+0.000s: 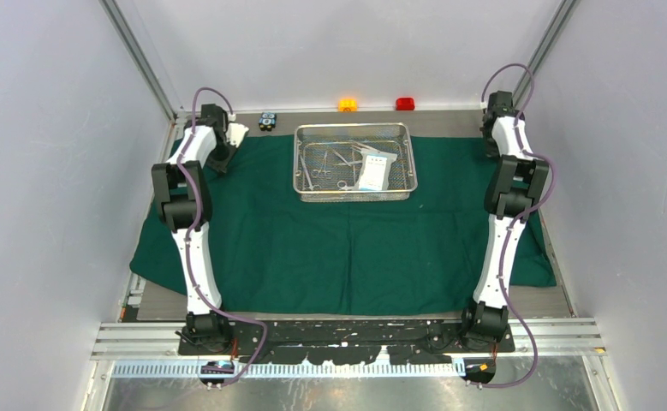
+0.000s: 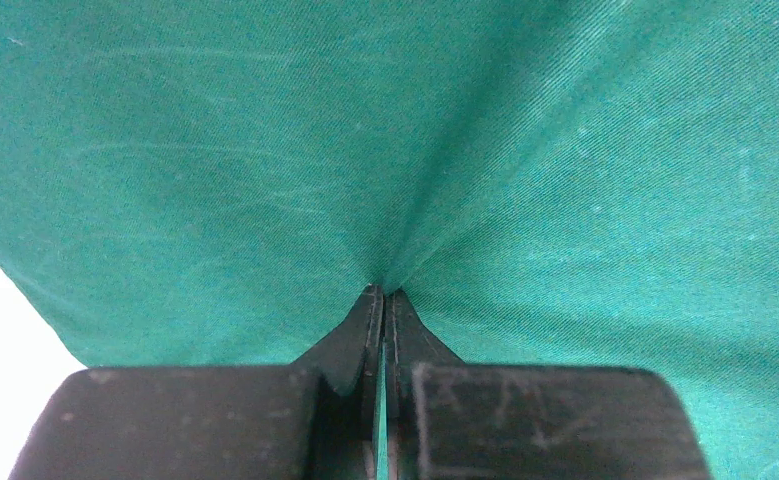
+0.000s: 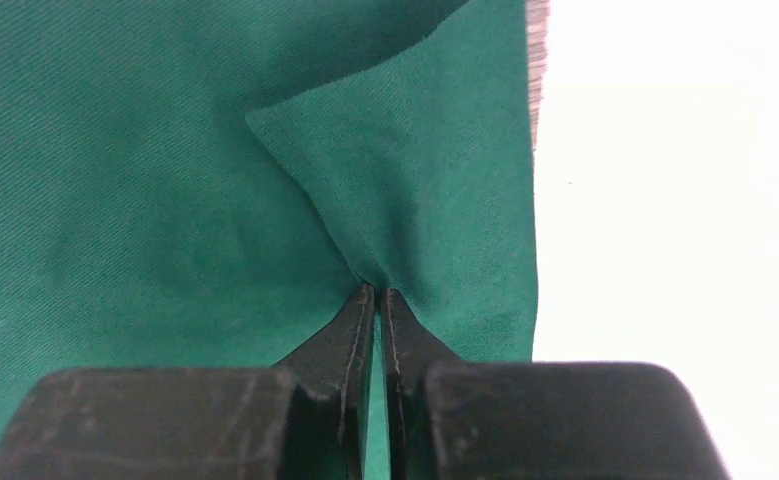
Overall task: Open and lay out the surgical kit
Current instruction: Smooth out the surgical kit at the center of the board.
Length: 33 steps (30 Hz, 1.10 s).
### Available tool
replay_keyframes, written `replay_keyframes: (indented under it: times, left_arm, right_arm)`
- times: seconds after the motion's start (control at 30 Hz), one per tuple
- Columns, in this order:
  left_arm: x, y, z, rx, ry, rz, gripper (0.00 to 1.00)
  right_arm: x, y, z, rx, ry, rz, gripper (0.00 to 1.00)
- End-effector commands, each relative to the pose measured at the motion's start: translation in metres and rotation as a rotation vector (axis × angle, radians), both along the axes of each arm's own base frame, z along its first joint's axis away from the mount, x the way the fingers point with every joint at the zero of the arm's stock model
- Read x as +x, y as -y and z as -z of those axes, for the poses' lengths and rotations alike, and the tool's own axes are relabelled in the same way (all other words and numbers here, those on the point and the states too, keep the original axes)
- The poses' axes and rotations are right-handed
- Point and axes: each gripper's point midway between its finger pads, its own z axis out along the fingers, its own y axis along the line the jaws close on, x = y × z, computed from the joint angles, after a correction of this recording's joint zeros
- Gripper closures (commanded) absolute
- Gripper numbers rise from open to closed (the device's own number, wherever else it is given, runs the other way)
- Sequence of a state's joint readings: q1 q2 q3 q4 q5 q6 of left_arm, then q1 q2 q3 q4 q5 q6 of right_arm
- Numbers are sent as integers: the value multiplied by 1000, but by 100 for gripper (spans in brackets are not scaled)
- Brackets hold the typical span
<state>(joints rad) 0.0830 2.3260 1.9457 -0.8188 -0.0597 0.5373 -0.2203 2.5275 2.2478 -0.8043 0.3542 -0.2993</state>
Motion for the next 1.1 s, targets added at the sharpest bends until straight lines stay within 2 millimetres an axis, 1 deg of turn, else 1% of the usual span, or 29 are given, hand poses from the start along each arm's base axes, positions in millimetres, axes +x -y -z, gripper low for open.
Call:
replay_keyframes:
  times: [0.0,0.17,0.33,0.53,0.63,0.7,0.87,0.97,1.03,1.07]
  left_arm:
    - [-16,-39,20,100,-79,-65,100]
    - [-19,-41,20,104,-83,-73,100]
    - [-22,-42,23,107,-91,-81,100]
    - [-26,-48,25,106,-96,-96,100]
    - [-27,-51,25,105,-96,-103,100]
    - [-28,-52,26,102,-98,-107,100]
    - [-30,-50,28,87,-103,-111,100]
    - [-30,-46,30,68,-108,-114,100]
    - [-31,-44,31,56,-110,-118,100]
    - [-31,-43,31,51,-110,-116,100]
  right_arm:
    - [9,32,-9,-117,38,49,88]
    - [19,57,-26,-208,68,74,88]
    - [27,77,-45,-328,82,76,86]
    - [24,101,-63,-440,62,81,82]
    - [21,106,-72,-442,71,84,80]
    - [21,104,-78,-426,86,77,78]
    - [20,89,-93,-340,144,58,70]
    - [21,70,-90,-240,161,28,64]
    - [21,52,-83,-154,170,6,60]
    - [20,43,-83,-120,180,-3,58]
